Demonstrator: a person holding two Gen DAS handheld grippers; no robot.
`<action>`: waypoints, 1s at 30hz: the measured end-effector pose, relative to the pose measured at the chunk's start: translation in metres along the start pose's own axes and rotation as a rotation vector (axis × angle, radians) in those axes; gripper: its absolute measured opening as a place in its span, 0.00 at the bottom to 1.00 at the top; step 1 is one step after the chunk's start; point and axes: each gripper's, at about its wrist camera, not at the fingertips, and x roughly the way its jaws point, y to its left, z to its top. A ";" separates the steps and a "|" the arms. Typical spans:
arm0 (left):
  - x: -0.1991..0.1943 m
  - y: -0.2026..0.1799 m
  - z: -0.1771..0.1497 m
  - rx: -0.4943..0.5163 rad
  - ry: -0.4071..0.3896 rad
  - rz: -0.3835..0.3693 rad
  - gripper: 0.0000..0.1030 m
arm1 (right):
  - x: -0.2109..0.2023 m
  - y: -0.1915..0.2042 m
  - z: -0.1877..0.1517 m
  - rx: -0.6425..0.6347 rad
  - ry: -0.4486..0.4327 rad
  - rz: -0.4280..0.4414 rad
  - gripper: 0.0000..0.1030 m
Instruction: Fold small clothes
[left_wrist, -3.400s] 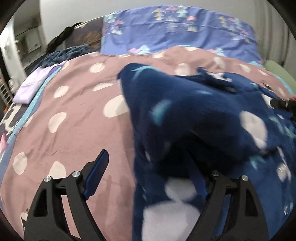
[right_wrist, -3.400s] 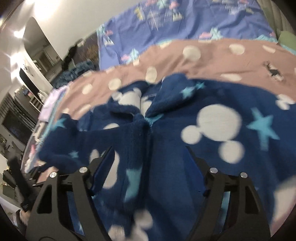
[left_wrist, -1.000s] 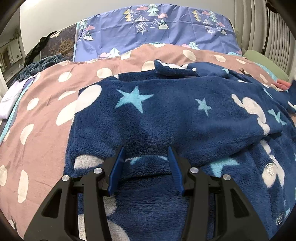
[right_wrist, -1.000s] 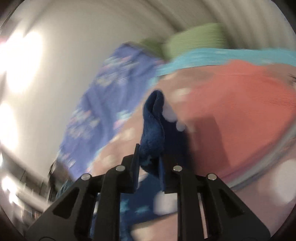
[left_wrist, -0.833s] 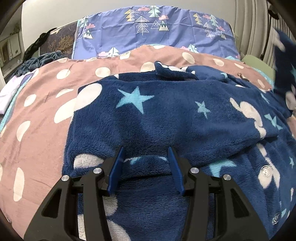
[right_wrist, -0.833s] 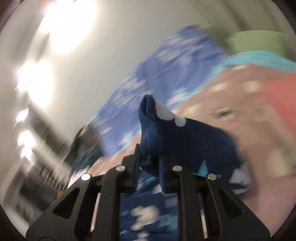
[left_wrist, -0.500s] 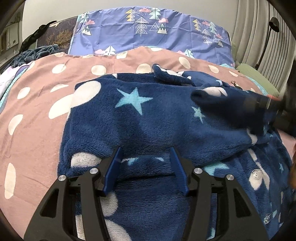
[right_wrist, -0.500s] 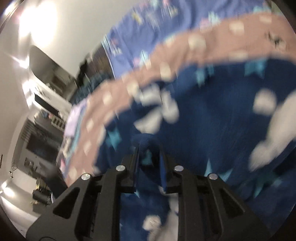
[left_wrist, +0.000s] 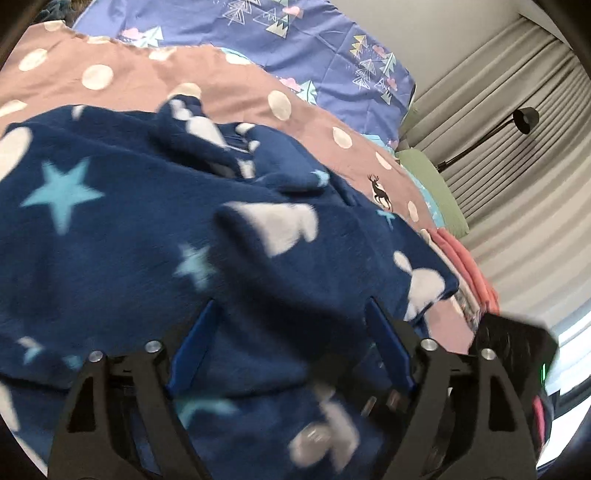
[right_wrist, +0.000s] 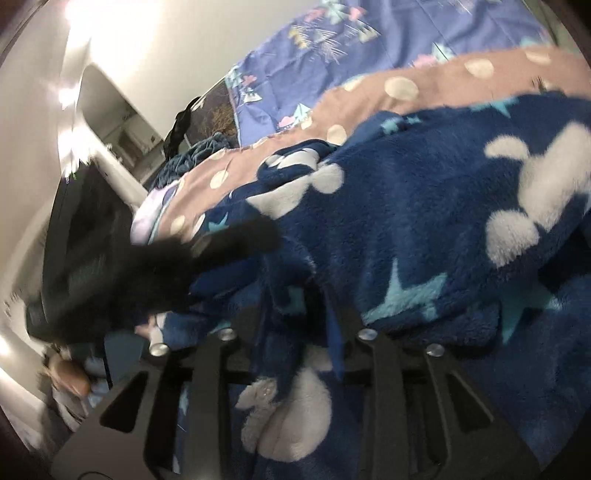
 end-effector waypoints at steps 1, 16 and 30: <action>0.007 -0.006 0.002 0.005 0.006 0.009 0.85 | 0.001 0.003 0.000 -0.016 -0.001 -0.005 0.35; -0.097 -0.051 0.060 0.287 -0.146 0.199 0.11 | -0.030 -0.046 -0.001 0.208 -0.055 -0.021 0.52; -0.130 0.104 0.045 0.031 -0.148 0.576 0.30 | -0.015 -0.020 -0.002 0.072 -0.036 -0.108 0.67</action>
